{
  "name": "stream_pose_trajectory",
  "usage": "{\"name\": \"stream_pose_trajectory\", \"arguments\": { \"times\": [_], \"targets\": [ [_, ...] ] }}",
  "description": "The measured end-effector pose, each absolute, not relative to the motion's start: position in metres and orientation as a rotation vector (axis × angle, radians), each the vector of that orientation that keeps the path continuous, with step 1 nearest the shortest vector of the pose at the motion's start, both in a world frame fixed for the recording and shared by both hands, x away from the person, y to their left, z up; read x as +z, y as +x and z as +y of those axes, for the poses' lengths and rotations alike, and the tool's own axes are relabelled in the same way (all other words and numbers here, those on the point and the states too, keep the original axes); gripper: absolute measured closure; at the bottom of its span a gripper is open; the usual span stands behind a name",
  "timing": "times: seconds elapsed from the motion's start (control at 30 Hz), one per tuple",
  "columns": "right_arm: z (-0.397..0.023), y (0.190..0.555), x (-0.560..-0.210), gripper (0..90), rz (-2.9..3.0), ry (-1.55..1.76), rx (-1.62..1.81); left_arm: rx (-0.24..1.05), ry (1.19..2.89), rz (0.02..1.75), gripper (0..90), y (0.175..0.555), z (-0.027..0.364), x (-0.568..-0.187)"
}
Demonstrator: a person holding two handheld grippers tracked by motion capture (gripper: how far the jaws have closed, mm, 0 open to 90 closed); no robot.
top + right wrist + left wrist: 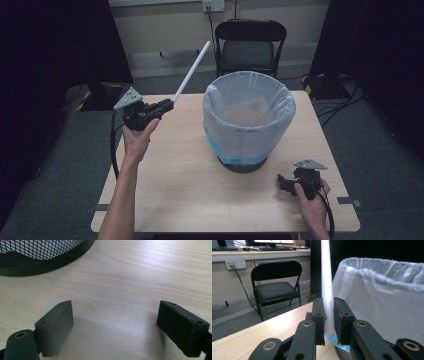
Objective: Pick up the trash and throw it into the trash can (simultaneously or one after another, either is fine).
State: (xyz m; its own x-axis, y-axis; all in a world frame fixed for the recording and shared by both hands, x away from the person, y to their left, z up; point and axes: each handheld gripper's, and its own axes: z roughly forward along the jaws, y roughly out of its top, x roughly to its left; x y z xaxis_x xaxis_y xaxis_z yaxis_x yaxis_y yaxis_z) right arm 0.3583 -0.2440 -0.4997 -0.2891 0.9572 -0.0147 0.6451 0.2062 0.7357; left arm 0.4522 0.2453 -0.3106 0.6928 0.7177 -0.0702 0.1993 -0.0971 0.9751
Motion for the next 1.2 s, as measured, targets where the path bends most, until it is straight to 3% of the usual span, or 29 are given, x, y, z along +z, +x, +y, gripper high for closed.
{"name": "stream_pose_trajectory", "arguments": {
  "times": [1.2],
  "targets": [
    [-0.244, 0.358, -0.500, 12.9, 2.012, 1.484, 0.869, 0.492, 1.615, 0.602, 80.0, 0.450, 0.195, -0.261]
  ]
}}
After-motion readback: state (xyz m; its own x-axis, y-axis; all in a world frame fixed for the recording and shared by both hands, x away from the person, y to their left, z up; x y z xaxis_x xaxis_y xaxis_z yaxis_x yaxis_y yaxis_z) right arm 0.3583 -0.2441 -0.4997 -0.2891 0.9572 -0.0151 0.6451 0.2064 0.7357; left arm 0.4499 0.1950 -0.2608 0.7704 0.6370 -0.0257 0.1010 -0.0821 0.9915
